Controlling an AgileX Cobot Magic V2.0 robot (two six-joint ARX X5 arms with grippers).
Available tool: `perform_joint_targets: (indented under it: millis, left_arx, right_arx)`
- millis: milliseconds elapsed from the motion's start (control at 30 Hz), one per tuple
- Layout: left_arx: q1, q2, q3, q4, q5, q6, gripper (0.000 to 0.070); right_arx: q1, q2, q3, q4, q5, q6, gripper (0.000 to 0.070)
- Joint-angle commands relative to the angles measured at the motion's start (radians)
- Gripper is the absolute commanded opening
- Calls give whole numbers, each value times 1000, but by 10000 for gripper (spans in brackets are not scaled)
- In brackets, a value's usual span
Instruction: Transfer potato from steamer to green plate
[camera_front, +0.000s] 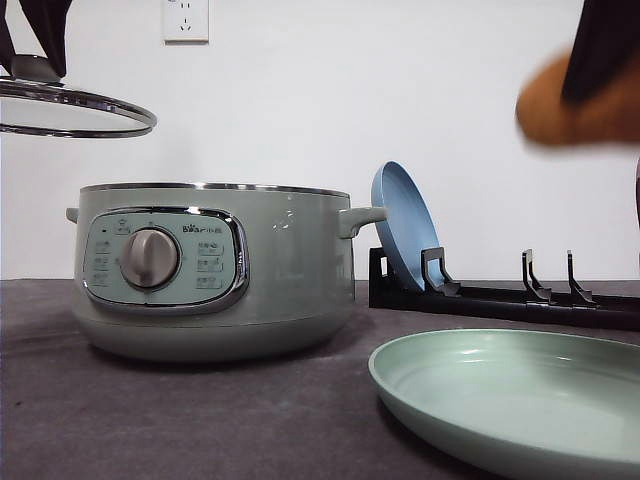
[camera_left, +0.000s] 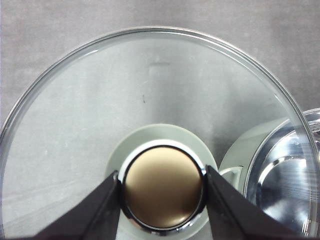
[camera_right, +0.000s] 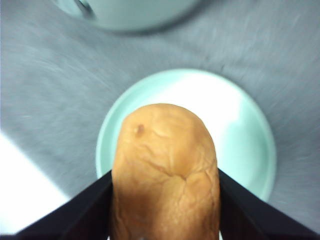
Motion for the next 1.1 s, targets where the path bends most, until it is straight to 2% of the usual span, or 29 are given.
perform_joint_targets:
  millis: [0, 167, 333, 767, 1067]
  left_arx:
    - [0, -2, 45, 31, 2, -5, 0]
    - [0, -2, 45, 31, 1, -5, 0]
    - [0, -2, 45, 32, 1, -5, 0]
    - [0, -2, 45, 34, 2, -5, 0]
    - [0, -2, 45, 35, 1, -5, 0]
  right_arx:
    - [6, 7, -45, 86, -8, 67, 271]
    - [6, 21, -186, 260, -24, 116, 271]
    - [6, 56, -262, 360, -23, 131, 271]
    - [6, 241, -271, 454, -21, 121, 271]
    - [6, 287, -271, 488, -18, 106, 271]
